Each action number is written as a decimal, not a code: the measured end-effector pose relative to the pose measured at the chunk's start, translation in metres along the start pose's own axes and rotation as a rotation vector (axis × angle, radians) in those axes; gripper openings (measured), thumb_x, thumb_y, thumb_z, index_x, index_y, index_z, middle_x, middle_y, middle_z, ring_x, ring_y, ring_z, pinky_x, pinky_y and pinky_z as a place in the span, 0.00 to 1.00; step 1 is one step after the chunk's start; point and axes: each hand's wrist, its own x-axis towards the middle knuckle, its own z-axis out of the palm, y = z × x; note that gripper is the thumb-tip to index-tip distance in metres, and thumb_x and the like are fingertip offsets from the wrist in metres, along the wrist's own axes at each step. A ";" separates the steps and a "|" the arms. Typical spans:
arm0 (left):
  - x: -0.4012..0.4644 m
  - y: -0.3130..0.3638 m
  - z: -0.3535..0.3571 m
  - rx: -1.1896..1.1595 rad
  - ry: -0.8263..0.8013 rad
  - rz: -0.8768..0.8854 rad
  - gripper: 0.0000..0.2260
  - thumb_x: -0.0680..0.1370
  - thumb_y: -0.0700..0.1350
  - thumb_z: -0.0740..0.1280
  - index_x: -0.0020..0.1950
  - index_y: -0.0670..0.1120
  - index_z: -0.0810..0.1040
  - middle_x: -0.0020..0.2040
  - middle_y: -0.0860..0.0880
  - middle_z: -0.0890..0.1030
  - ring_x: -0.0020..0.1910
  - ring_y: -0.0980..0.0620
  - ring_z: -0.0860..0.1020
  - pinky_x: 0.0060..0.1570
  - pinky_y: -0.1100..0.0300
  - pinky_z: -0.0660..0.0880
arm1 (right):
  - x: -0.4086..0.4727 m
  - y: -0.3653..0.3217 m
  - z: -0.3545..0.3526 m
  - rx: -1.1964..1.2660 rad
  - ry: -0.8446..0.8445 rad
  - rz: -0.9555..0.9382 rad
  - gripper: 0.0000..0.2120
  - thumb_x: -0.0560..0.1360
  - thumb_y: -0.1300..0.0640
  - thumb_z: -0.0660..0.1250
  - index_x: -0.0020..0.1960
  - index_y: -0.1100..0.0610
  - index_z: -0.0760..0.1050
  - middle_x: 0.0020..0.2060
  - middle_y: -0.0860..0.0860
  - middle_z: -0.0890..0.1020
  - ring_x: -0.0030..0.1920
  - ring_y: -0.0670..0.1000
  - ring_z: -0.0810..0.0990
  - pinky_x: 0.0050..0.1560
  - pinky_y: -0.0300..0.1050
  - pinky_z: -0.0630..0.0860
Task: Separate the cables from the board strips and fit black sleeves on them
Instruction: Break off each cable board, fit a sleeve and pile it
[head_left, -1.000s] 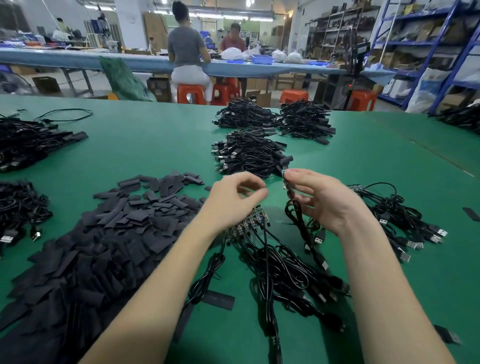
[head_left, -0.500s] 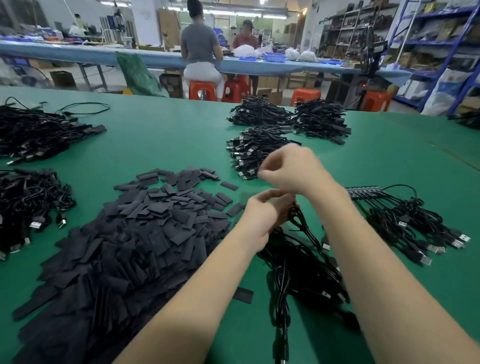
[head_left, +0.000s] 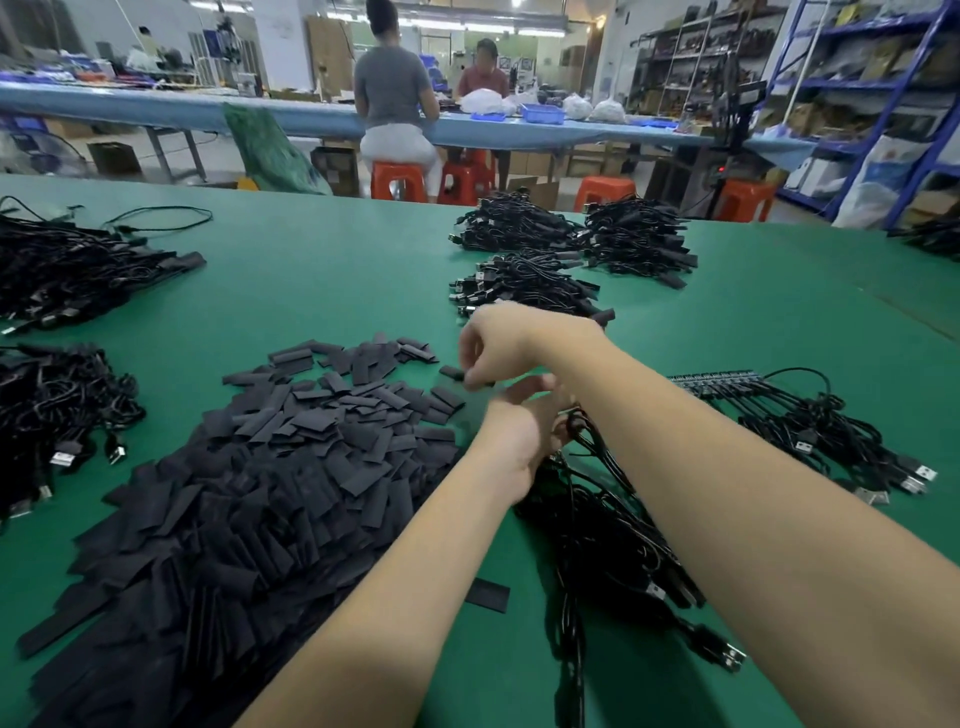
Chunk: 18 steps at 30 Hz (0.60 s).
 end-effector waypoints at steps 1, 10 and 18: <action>0.000 0.001 -0.001 -0.004 -0.003 0.004 0.08 0.80 0.35 0.67 0.58 0.43 0.77 0.40 0.47 0.84 0.33 0.55 0.81 0.36 0.61 0.78 | -0.005 0.009 -0.006 0.087 0.096 0.015 0.05 0.73 0.56 0.74 0.41 0.49 0.79 0.44 0.48 0.83 0.45 0.49 0.81 0.42 0.40 0.76; -0.003 0.024 -0.016 -0.046 -0.207 0.044 0.02 0.79 0.38 0.69 0.49 0.42 0.82 0.36 0.49 0.82 0.34 0.55 0.80 0.44 0.59 0.81 | -0.098 0.079 0.002 1.639 0.674 -0.067 0.14 0.69 0.59 0.77 0.54 0.59 0.81 0.44 0.53 0.86 0.40 0.48 0.83 0.44 0.38 0.81; -0.007 0.027 -0.017 -0.027 -0.310 0.024 0.00 0.77 0.38 0.69 0.47 0.42 0.79 0.37 0.49 0.81 0.32 0.55 0.79 0.43 0.60 0.82 | -0.112 0.077 0.045 1.796 0.738 -0.064 0.14 0.64 0.59 0.78 0.49 0.54 0.83 0.43 0.51 0.86 0.40 0.46 0.84 0.40 0.34 0.79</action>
